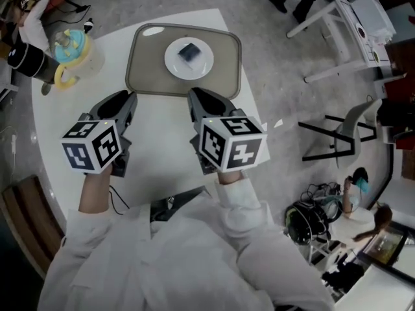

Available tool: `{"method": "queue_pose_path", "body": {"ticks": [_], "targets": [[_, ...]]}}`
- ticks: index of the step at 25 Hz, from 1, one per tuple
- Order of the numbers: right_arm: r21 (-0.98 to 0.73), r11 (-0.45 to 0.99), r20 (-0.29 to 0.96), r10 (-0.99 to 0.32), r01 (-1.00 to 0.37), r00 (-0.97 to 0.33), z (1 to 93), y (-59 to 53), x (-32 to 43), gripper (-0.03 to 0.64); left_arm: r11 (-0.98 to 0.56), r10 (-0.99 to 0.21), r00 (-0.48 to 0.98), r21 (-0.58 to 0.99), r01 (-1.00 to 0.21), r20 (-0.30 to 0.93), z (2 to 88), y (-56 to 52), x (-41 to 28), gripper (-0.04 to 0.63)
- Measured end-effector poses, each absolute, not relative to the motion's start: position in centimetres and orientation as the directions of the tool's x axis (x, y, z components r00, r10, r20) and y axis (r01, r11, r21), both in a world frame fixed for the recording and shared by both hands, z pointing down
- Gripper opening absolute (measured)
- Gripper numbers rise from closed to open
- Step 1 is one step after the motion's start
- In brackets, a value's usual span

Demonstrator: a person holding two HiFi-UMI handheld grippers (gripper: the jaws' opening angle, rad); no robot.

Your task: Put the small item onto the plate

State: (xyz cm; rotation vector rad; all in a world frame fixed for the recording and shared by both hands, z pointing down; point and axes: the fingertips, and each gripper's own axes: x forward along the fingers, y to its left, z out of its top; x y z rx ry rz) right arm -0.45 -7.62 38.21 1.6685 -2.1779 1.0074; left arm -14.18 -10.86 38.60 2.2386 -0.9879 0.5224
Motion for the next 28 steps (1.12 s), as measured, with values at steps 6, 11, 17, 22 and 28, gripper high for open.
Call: {"method": "queue_pose_path", "body": {"ticks": [6, 11, 17, 22, 28], "targets": [[-0.346, 0.157, 0.509, -0.797, -0.925, -0.325, 35.9, -3.5, -5.3, 0.018, -0.573, -0.515, 0.705, 0.416, -0.706, 0.487, 36.4, -6.7, -18.2, 0.034], [-0.307, 0.155, 0.501, -0.812, -0.939, -0.298, 33.9, 1.1, -8.3, 0.015, -0.638, -0.489, 0.776, 0.444, -0.629, 0.397, 33.5, -1.7, -20.9, 0.018], [-0.386, 0.117, 0.404, -0.87, -0.915, -0.282, 30.7, 5.6, -10.8, 0.015, -0.692, -0.426, 0.846, 0.487, -0.532, 0.32, 32.0, 3.5, -22.4, 0.015], [-0.374, 0.125, 0.38, -0.883, -0.919, -0.275, 30.2, 7.7, -13.1, 0.015, -0.716, -0.373, 0.872, 0.499, -0.488, 0.317, 31.8, 6.6, -23.9, 0.014], [-0.347, 0.155, 0.409, -0.863, -0.925, -0.298, 30.5, 9.0, -15.1, 0.015, -0.706, -0.36, 0.87, 0.511, -0.49, 0.337, 32.3, 8.8, -25.5, 0.014]]}}
